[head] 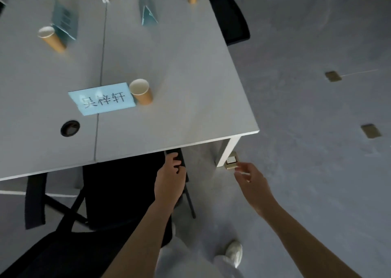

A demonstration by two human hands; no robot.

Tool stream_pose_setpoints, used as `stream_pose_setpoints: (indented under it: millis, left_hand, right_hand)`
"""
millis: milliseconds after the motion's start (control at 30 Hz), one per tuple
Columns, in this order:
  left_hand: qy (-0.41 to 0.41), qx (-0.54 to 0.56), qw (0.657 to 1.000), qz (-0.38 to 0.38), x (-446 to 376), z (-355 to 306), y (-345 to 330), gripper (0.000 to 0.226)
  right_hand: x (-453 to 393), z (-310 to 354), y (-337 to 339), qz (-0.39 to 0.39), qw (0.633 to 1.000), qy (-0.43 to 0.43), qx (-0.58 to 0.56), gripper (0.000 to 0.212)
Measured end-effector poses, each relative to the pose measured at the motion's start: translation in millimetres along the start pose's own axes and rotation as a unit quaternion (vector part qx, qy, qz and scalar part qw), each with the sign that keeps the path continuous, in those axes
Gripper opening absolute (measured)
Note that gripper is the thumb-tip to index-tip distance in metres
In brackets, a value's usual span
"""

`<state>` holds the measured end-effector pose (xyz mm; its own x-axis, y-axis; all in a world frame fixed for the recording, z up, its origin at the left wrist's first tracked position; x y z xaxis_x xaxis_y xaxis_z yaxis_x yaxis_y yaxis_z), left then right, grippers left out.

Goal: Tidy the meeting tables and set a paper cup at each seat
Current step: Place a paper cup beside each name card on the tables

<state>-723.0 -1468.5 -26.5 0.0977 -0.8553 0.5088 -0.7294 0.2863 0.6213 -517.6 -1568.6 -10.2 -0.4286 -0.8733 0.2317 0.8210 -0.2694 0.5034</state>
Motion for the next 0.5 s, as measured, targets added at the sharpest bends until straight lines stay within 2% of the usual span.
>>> stream_pose_setpoints:
  millis: [167, 300, 500]
  left_hand:
    - [-0.019, 0.006, 0.999, 0.027, 78, -33, -59, 0.038]
    - [-0.003, 0.003, 0.991, 0.135, 120, -65, -96, 0.046]
    - [-0.008, -0.015, 0.993, 0.117, 115, -115, -134, 0.037]
  right_hand:
    - [28, -17, 86, 0.005, 1.0, 0.011, -0.008, 0.024]
    - [30, -30, 133, -0.039, 0.998, 0.039, 0.003, 0.021]
    - [-10, -46, 188, -0.053, 0.998, 0.034, -0.014, 0.019]
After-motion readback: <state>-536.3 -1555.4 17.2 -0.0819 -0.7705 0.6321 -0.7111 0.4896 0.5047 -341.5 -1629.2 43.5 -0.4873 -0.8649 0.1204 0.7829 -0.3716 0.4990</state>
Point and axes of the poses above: each hand's wrist, its own x-axis away from the middle knuckle, its own y-axis out of the back of the hand, z = x × y, the point moved 3 cm from there along -x, towards the middle knuckle, and after that the axes turned 13 degrees about y, right-handed, at the moved point
